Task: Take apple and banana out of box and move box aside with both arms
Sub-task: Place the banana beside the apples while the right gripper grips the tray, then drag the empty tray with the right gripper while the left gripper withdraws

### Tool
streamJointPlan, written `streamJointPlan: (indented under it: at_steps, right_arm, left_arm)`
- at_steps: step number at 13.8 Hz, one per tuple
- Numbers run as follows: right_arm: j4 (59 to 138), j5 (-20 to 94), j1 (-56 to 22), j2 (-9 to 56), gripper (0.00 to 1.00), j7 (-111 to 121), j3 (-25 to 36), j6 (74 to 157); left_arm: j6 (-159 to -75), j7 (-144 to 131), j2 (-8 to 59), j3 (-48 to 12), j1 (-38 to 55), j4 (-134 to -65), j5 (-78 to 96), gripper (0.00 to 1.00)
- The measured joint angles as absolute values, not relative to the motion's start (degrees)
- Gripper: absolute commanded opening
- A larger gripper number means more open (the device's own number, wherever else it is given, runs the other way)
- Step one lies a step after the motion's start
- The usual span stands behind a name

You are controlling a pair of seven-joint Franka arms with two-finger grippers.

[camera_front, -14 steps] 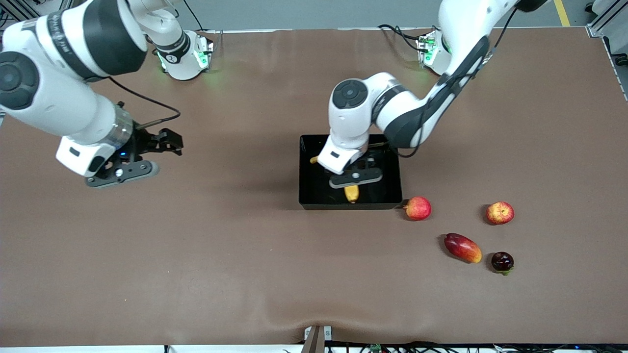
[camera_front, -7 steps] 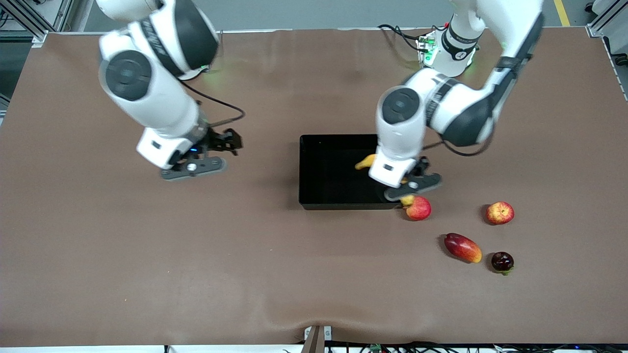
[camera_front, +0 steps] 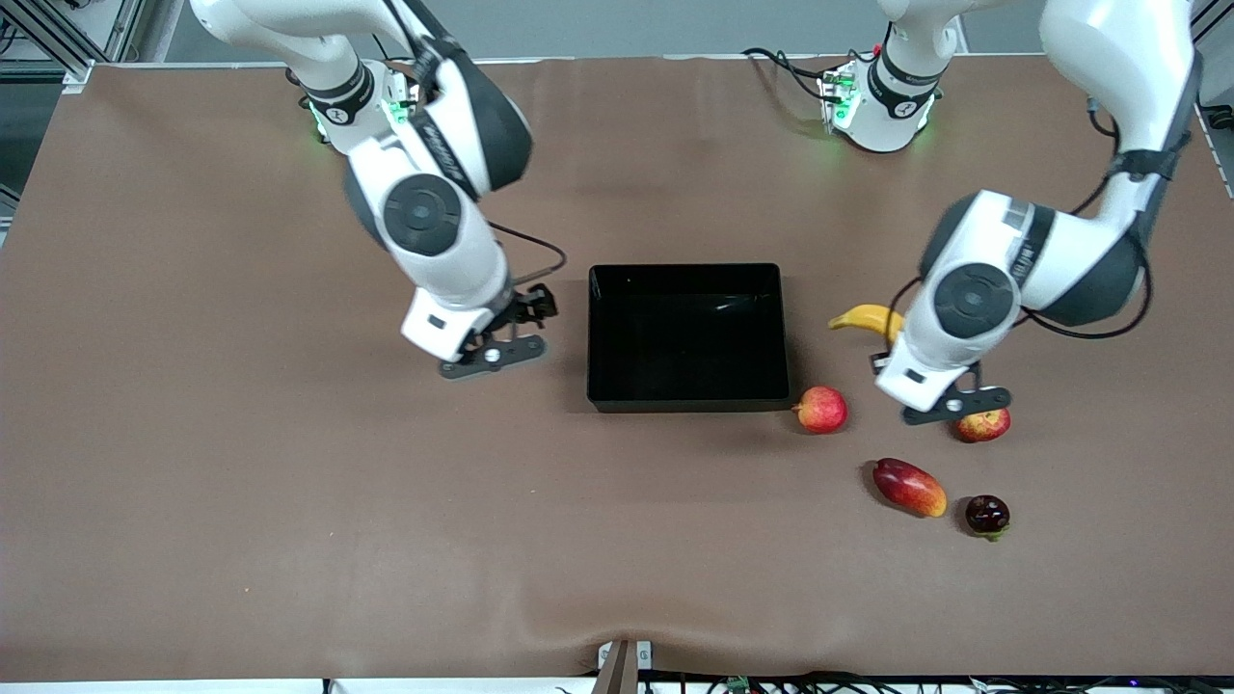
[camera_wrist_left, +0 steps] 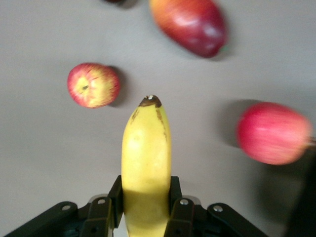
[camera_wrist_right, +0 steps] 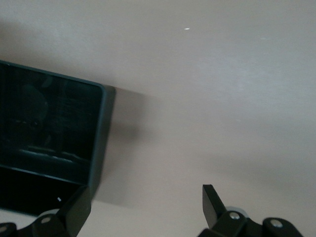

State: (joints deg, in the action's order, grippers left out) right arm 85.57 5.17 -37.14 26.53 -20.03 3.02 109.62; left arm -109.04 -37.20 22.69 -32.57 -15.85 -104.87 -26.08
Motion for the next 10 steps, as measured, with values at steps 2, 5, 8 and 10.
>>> streamJointPlan:
  at_steps: [2,5,8,10]
  right_arm:
    - [85.65,5.43,-39.77,29.22,1.00,-25.02,3.00,113.85]
    - [85.72,5.44,-42.88,33.17,1.00,-29.76,3.00,117.74]
    - [85.76,5.45,-44.51,36.88,1.00,-32.32,3.03,121.95]
    - [85.84,5.42,-45.28,38.37,1.00,-32.80,3.03,122.42]
  left_arm:
    - [-114.04,-37.10,23.12,-32.53,-18.71,-108.97,-25.99,0.00]
    - [-124.30,-37.10,25.45,-32.46,-22.48,-115.10,-25.96,0.00]
    - [-132.53,-37.10,29.70,-32.05,-24.07,-118.30,-25.99,0.00]
    - [-134.61,-37.10,31.78,-32.15,-25.33,-118.63,-26.36,0.47]
